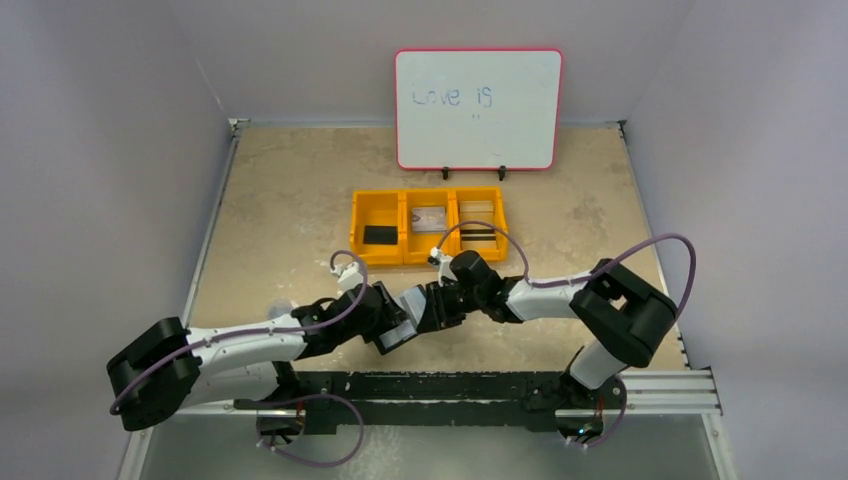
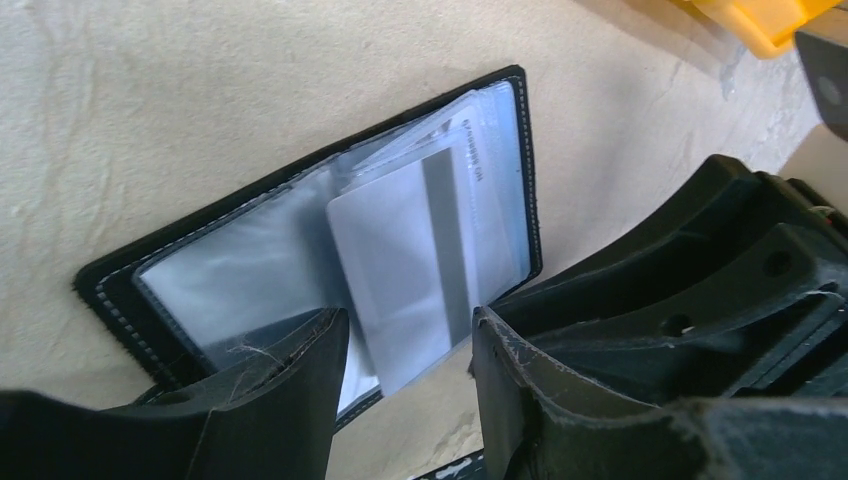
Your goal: Take the credit cards out of the card holder
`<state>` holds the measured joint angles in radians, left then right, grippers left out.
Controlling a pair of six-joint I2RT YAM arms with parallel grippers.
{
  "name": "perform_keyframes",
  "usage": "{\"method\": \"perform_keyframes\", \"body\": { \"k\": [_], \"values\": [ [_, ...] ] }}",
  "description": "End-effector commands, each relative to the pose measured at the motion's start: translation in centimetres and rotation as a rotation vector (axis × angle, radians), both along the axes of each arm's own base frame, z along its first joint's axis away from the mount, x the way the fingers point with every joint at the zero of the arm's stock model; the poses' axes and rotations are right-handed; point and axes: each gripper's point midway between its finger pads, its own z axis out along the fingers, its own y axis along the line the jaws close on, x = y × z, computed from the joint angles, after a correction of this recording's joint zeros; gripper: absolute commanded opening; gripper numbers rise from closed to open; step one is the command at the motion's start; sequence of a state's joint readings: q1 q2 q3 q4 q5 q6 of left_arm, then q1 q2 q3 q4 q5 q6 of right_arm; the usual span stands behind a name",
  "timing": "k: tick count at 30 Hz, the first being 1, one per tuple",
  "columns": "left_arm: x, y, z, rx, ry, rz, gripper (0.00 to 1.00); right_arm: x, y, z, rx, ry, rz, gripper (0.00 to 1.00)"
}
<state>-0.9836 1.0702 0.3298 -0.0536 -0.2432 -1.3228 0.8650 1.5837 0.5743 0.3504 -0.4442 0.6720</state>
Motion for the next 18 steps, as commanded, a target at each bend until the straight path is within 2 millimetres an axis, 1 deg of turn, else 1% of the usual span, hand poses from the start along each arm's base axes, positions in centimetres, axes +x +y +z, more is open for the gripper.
{"method": "perform_keyframes", "body": {
  "k": [1,4,6,7,8,9,11,13,15,16,18],
  "values": [
    [0.0,-1.0,-0.3,-0.037,-0.006,-0.014,0.48,0.6,0.6,-0.4,-0.003,0.011,-0.033,0.30],
    [0.0,-0.7,-0.9,-0.031,0.001,0.004,0.45,0.5,0.9,0.3,0.017,0.027,-0.043,0.27],
    [0.0,-0.2,-1.2,-0.024,0.000,0.024,0.41,0.6,1.1,0.8,0.031,0.033,-0.061,0.21],
    [0.0,0.0,-1.3,-0.026,-0.001,0.034,0.38,0.7,1.2,1.0,0.039,0.036,-0.067,0.18],
    [0.0,0.1,-1.2,-0.033,-0.002,0.045,0.33,0.6,1.2,1.2,0.048,0.039,-0.071,0.13],
    [0.0,0.3,-1.2,-0.043,-0.005,0.051,0.31,0.6,1.3,1.2,0.056,0.043,-0.074,0.09],
    [-0.1,0.3,-1.1,-0.070,-0.016,0.056,0.26,0.6,1.5,1.4,0.070,0.053,-0.077,0.04],
    [-0.2,0.4,-1.0,-0.091,-0.020,0.057,0.23,0.6,1.5,1.5,0.078,0.061,-0.085,0.00],
    [-0.3,0.2,-0.8,-0.112,-0.026,0.049,0.23,0.6,1.6,1.6,0.089,0.067,-0.098,0.00],
    [-0.3,0.2,-0.8,-0.120,-0.030,0.045,0.25,0.6,1.6,1.6,0.099,0.073,-0.104,0.00],
    [-0.4,0.0,-0.5,-0.138,-0.035,0.039,0.31,0.6,1.5,1.7,0.117,0.087,-0.110,0.00]
  ]
}}
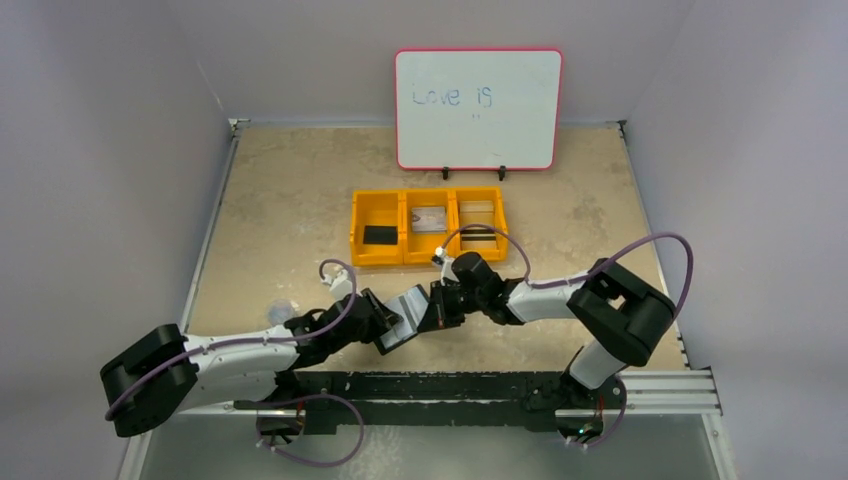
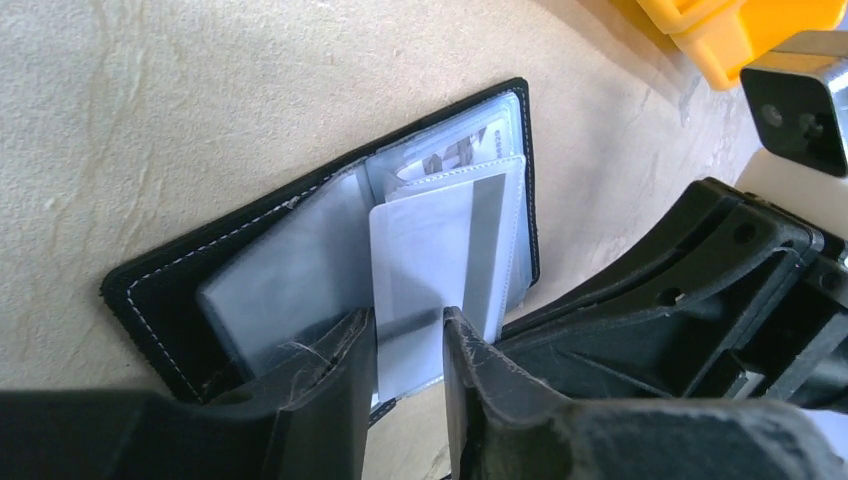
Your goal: Take the credit cards out of the card holder
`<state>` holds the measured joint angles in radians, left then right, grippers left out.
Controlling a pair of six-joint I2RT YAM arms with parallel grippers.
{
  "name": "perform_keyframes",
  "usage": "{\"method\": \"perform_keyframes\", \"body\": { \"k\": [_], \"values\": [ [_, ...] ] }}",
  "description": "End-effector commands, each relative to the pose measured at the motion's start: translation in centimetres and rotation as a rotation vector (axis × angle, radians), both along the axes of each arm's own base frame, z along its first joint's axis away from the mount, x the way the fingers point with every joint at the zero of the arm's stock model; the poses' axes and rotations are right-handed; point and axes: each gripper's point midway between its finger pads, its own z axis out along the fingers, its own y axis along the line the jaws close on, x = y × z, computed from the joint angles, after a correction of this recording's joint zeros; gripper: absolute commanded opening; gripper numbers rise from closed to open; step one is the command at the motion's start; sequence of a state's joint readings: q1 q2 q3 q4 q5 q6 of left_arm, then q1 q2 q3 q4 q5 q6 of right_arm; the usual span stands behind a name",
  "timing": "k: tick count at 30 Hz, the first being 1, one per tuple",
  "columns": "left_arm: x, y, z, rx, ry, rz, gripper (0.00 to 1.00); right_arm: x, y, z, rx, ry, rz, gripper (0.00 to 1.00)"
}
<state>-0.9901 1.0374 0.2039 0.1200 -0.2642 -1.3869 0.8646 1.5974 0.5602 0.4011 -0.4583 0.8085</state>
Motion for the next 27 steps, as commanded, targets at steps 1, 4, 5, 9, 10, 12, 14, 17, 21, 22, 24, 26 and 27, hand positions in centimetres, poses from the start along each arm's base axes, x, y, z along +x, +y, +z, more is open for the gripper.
{"method": "perform_keyframes", "body": {
  "k": [1,4,5,9,10,12,14,17,21,22,24,26,27],
  "values": [
    [-0.3,-0.4,0.4,-0.048,-0.012,-0.013,0.33,0.8,0.8,1.3,0.077,-0.008,-0.045,0.00],
    [-0.5,-0.3,0.2,-0.080,-0.010,-0.005,0.39,0.9,0.3,0.9,0.067,0.011,-0.068,0.00],
    [-0.7,-0.3,0.0,-0.096,-0.008,-0.004,0.39,0.9,0.2,0.7,0.063,0.022,-0.078,0.00],
    [-0.8,-0.2,0.0,-0.155,-0.021,0.003,0.30,0.8,-0.3,0.0,0.062,0.059,-0.090,0.00],
    [-0.8,-0.2,0.0,-0.161,-0.026,0.004,0.26,0.8,-0.4,0.0,0.071,0.064,-0.092,0.00],
    [-0.6,-0.2,0.2,-0.168,-0.046,0.004,0.18,0.9,-0.5,0.0,0.091,0.071,-0.094,0.00],
    [-0.3,-0.1,0.4,-0.164,-0.065,0.010,0.14,0.7,-0.4,0.0,0.106,0.079,-0.082,0.00],
    [0.1,-0.3,0.9,-0.163,-0.104,0.004,0.09,0.7,0.0,0.1,0.118,0.075,-0.053,0.00],
    [0.4,0.0,0.4,-0.127,-0.104,0.019,0.14,0.8,0.2,0.0,0.118,0.083,-0.049,0.00],
    [0.4,0.1,0.2,-0.124,-0.100,0.024,0.17,0.8,0.0,-0.1,0.118,0.089,-0.054,0.00],
    [0.4,0.6,-0.2,-0.115,-0.095,0.042,0.22,0.7,-0.2,-0.1,0.143,0.107,-0.060,0.00],
    [0.3,0.9,-0.3,-0.130,-0.097,0.052,0.28,0.5,-0.1,0.1,0.176,0.129,-0.049,0.00],
    [0.3,0.8,-0.1,-0.143,-0.104,0.052,0.30,0.4,0.0,0.1,0.186,0.135,-0.038,0.00]
  ]
}}
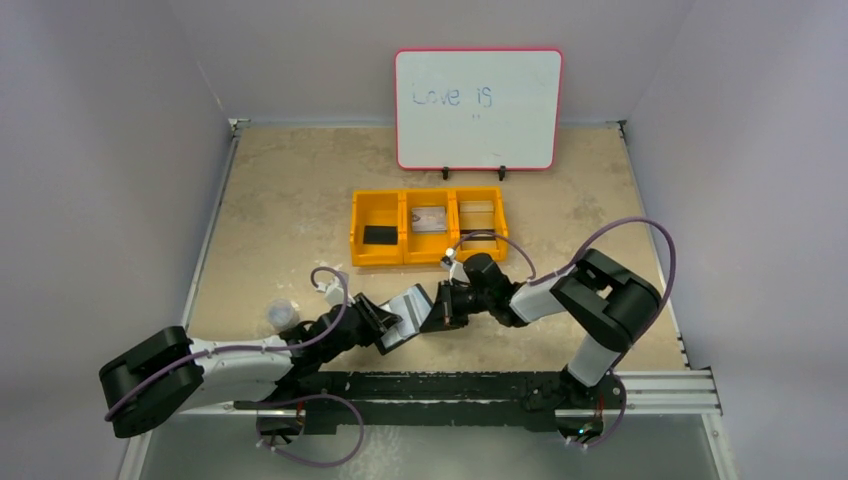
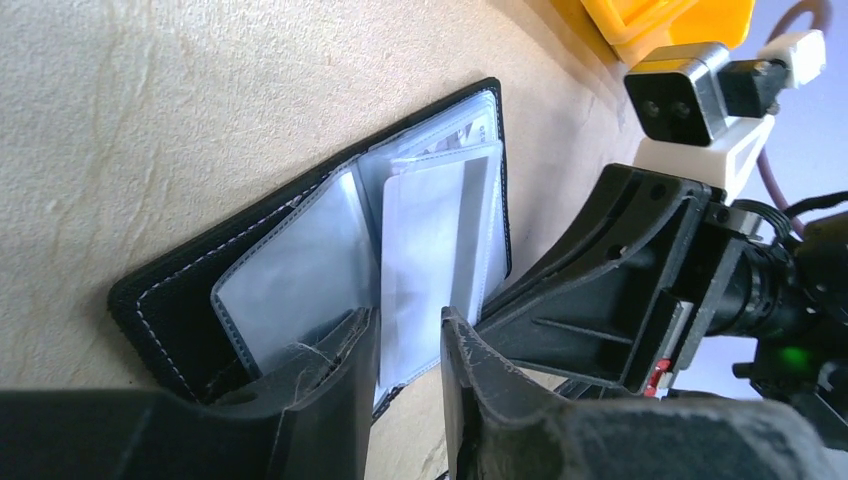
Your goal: Take the credit cards out of the card holder
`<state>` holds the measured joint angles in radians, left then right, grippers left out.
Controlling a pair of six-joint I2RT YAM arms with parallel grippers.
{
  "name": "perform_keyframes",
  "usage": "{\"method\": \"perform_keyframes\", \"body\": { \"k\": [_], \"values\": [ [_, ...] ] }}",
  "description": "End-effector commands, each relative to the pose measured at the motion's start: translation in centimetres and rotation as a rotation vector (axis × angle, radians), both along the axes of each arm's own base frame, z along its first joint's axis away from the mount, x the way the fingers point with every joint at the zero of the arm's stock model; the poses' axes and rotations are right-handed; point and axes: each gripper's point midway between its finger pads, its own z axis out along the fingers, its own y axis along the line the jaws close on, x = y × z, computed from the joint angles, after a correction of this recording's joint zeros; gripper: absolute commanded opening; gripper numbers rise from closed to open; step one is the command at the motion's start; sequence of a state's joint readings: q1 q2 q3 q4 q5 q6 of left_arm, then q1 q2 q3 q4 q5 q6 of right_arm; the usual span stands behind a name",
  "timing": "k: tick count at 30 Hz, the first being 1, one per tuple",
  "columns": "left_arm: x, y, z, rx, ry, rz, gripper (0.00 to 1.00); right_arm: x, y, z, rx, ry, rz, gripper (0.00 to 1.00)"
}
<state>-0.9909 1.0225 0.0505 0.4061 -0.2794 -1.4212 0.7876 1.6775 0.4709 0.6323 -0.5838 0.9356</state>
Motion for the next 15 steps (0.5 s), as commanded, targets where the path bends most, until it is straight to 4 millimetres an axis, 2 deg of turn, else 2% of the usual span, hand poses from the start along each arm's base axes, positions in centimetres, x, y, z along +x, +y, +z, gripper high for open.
{"method": "perform_keyframes", "body": {
  "k": [1,4,8,12,15],
  "values": [
    [0.2,0.6,-0.2,-0.008,-0.035,0.019,0.29,0.2,0.8,0.7,0.079,0.008,0.022,0.00],
    [0.1,0.2,0.1,-0.013,-0.039,-0.001,0.31,0.2,1.0,0.7,0.091,0.017,0.026,0.00],
    [-0.2,0.9,-1.0,0.010,0.002,0.022,0.37,0.3,0.9,0.5,0.078,0.037,0.015,0.00],
    [-0.4,1.3,-1.5,0.024,0.018,0.031,0.37,0.3,1.0,0.0,0.073,0.053,0.020,0.00],
    [-0.6,0.7,-1.4,0.017,0.015,0.005,0.37,0.4,1.2,0.0,0.079,0.061,0.016,0.00]
  ]
}}
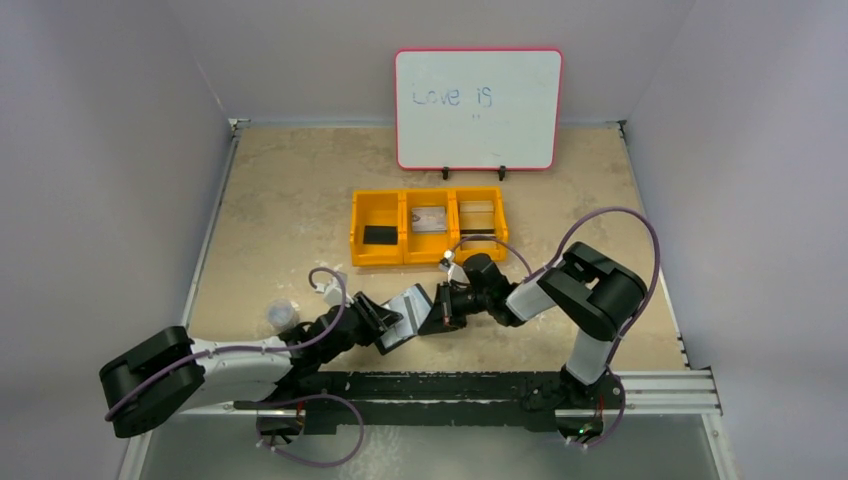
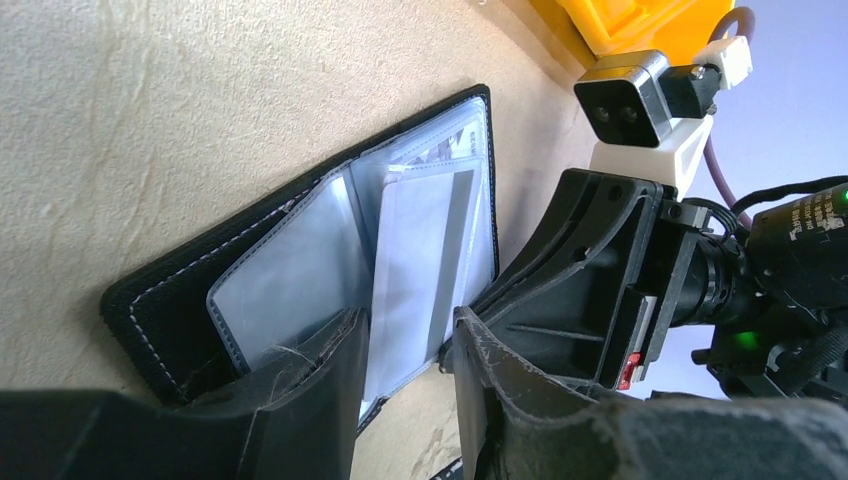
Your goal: Take the credit cards out of the card holder
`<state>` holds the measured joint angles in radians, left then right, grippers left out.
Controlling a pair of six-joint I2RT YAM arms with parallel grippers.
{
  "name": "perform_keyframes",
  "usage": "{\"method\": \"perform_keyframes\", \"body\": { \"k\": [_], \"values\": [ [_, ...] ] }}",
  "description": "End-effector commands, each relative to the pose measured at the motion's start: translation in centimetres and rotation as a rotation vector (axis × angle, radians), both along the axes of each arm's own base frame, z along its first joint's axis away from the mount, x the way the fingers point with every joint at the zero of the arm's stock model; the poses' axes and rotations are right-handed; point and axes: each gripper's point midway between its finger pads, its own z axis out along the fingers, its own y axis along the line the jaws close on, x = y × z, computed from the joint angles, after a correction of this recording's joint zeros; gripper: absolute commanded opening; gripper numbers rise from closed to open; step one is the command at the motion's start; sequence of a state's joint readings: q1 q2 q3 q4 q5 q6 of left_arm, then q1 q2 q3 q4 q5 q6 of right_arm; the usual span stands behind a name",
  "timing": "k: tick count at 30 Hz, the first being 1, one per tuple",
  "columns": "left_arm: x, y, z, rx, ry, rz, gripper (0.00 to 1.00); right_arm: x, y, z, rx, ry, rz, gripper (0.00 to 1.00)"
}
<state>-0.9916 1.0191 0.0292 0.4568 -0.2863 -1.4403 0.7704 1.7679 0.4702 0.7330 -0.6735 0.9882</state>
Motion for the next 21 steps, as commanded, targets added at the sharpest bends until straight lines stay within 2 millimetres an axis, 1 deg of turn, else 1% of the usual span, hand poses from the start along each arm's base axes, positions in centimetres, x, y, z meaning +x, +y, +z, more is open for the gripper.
{"method": "perform_keyframes", "body": {
  "k": [1,4,7,9,13,14,18,21],
  "values": [
    [-0.8,0.5,-1.8,0.049,0.022,-0.025,0.37,1.0,0.9,0.6,0.033,-0.018,-0.009,0.00],
    [-0.9,-0.6,-1.6,0.037,0.015,-0.068,0.36,1.3,1.2,0.8,0.038,-0.023,-0.009,0.00],
    [-0.9,-0.9,-1.7,0.039,0.021,-0.082,0.25,1.5,1.3,1.0,0.038,-0.026,-0.015,0.00],
    [-0.9,-0.9,-1.8,0.043,0.023,-0.077,0.15,1.5,1.2,1.0,0.035,-0.026,-0.018,0.00],
    [-0.6,-0.4,-1.6,0.056,0.015,-0.055,0.02,1.5,1.2,0.9,0.035,-0.021,-0.023,0.00],
    [-0.6,-0.2,-1.5,0.060,0.010,-0.050,0.00,1.4,1.2,0.9,0.037,-0.020,-0.023,0.00],
    [-0.4,0.0,-1.1,0.075,-0.005,-0.050,0.00,1.5,1.2,0.9,0.033,-0.019,-0.030,0.00],
    [-0.3,0.4,-0.9,0.096,-0.015,-0.041,0.00,2.1,1.3,0.8,0.015,-0.034,-0.045,0.00]
  ]
}}
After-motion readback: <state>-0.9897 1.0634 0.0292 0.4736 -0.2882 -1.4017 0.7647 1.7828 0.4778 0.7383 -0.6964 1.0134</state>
